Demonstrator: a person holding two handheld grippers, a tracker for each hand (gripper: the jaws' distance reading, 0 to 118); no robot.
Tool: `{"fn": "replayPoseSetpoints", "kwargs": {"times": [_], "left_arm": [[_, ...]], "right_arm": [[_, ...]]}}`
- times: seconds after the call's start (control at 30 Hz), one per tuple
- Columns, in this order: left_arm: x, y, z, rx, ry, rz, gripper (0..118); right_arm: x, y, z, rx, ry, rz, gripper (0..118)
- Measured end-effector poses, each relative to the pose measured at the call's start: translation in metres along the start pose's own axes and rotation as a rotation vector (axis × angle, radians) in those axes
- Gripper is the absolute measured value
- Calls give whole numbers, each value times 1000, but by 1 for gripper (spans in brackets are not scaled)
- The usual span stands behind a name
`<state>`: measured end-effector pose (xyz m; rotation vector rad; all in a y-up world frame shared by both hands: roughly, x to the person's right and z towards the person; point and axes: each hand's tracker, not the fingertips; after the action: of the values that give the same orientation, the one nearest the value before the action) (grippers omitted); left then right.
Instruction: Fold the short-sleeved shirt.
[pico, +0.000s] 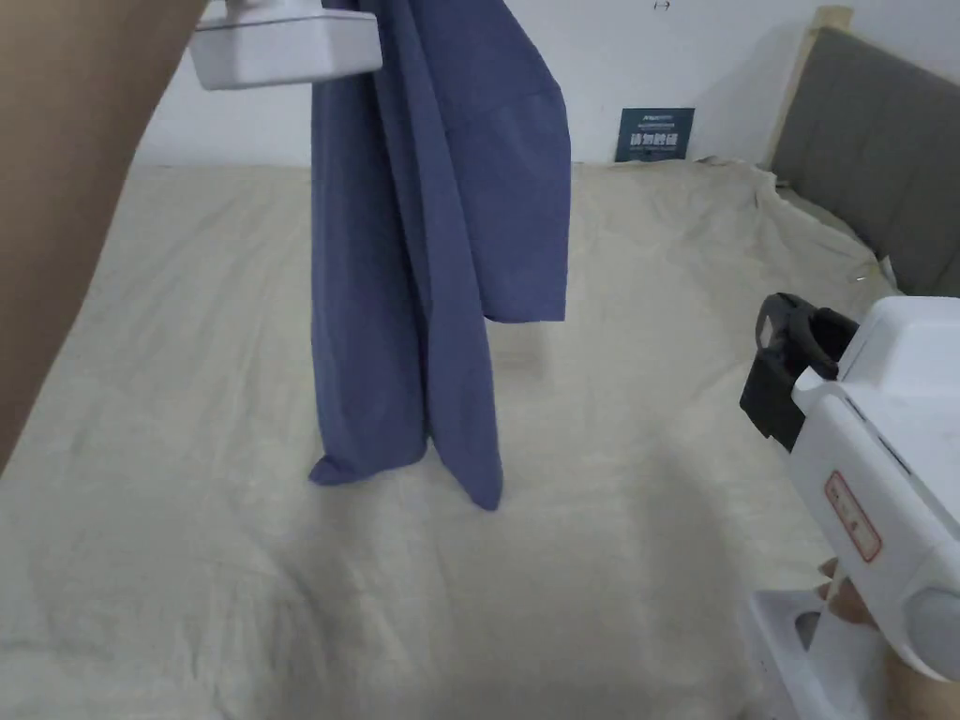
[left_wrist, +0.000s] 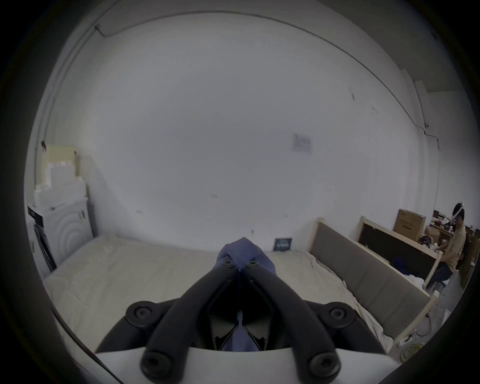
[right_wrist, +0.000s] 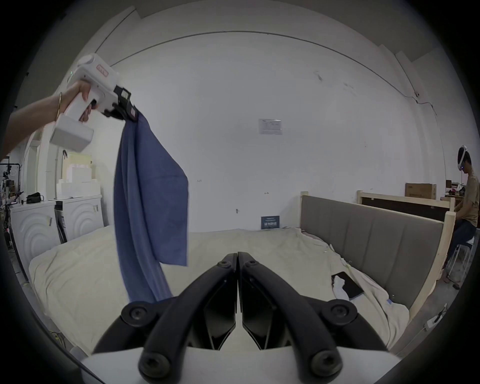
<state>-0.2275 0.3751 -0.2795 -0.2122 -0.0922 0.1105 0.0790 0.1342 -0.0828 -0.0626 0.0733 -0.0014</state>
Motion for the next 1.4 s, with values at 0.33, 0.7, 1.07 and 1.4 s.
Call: {"fn": "replayPoseSetpoints", "kwargs": {"times": [0.33, 0.7, 1.07, 1.4], "left_arm": [[29, -186, -99, -385, -22, -58, 0], [43, -389, -115, -773, 22, -138, 0], [17, -382, -120, -722, -88, 65, 69], [-13, -261, -30, -152, 68, 50, 118]], "right_arm": [[7, -20, -7, -57, -27, -27, 0], [12, -48, -32, -173, -29, -23, 0], [8, -53, -40, -202, -16, -5, 0], [-7, -36, -50, -139, 36, 1, 0]]}}
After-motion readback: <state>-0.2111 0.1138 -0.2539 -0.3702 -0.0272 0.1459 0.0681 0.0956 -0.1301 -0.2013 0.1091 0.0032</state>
